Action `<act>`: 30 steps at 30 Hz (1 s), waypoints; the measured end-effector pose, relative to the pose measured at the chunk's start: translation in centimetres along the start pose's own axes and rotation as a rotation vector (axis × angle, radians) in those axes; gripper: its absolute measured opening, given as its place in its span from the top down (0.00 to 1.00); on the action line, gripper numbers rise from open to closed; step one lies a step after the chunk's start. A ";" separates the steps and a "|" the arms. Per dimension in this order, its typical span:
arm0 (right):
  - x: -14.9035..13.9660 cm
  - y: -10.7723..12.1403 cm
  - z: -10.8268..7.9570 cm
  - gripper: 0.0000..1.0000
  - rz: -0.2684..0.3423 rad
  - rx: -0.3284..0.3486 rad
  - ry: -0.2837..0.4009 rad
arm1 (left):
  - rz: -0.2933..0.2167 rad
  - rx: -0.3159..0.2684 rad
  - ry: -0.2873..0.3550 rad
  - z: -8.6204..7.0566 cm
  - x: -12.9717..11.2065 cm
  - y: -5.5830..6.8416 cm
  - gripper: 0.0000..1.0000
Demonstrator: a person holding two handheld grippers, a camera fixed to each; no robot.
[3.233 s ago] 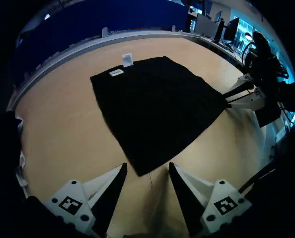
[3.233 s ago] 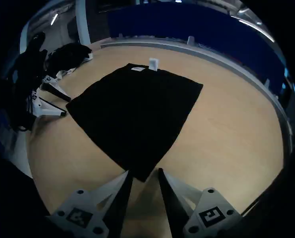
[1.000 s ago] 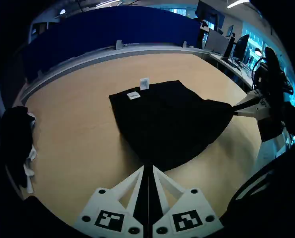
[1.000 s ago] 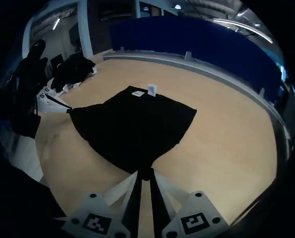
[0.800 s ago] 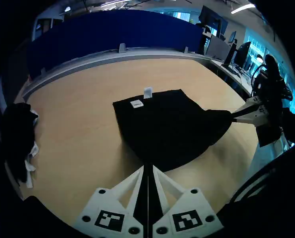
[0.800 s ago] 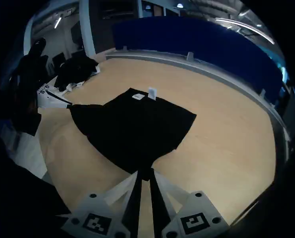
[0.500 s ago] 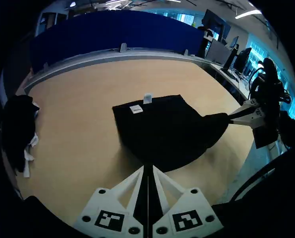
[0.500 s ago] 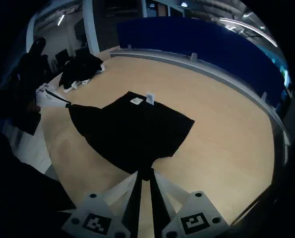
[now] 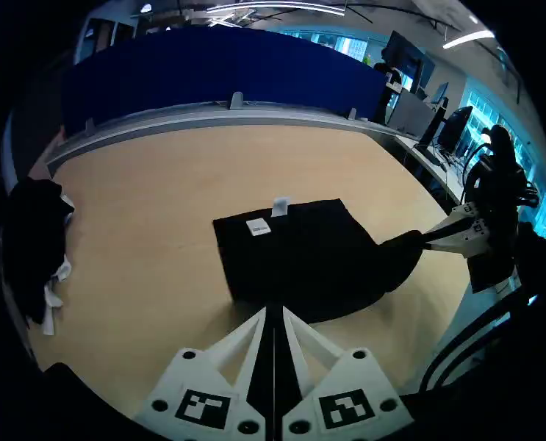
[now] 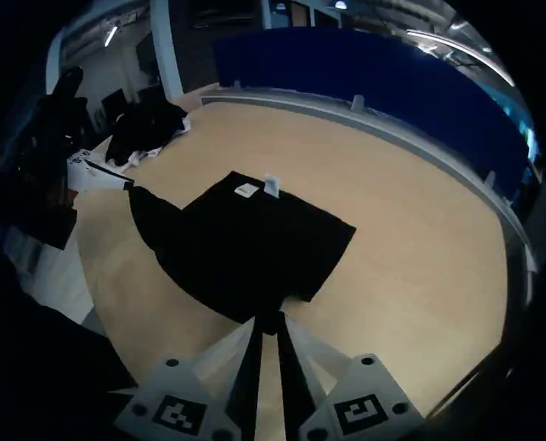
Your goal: Fold towel
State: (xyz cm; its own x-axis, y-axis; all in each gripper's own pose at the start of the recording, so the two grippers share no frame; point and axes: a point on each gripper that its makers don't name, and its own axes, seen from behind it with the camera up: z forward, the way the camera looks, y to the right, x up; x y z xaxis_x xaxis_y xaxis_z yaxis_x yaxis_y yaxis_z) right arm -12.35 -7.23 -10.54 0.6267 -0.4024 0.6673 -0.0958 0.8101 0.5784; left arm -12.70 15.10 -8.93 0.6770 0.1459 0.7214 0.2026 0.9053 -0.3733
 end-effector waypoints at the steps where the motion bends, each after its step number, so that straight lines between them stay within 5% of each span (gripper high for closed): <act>1: 0.3 0.3 0.1 0.87 0.004 -0.001 0.003 | -0.003 0.002 0.003 0.2 0.3 -0.2 0.99; 18: 4.3 4.6 3.8 0.87 0.058 -0.011 -0.014 | -0.020 0.029 0.053 6.2 6.0 -3.8 0.99; 30: 3.7 5.7 6.9 0.87 0.110 -0.001 -0.051 | -0.018 0.030 0.020 10.1 5.6 -4.9 0.99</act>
State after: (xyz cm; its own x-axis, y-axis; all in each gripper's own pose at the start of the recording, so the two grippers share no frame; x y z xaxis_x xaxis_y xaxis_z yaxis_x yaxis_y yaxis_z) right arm -15.92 -7.02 -1.56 0.5725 -0.3316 0.7498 -0.1609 0.8513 0.4994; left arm -17.01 15.53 2.83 0.6875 0.1216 0.7159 0.1942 0.9192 -0.3426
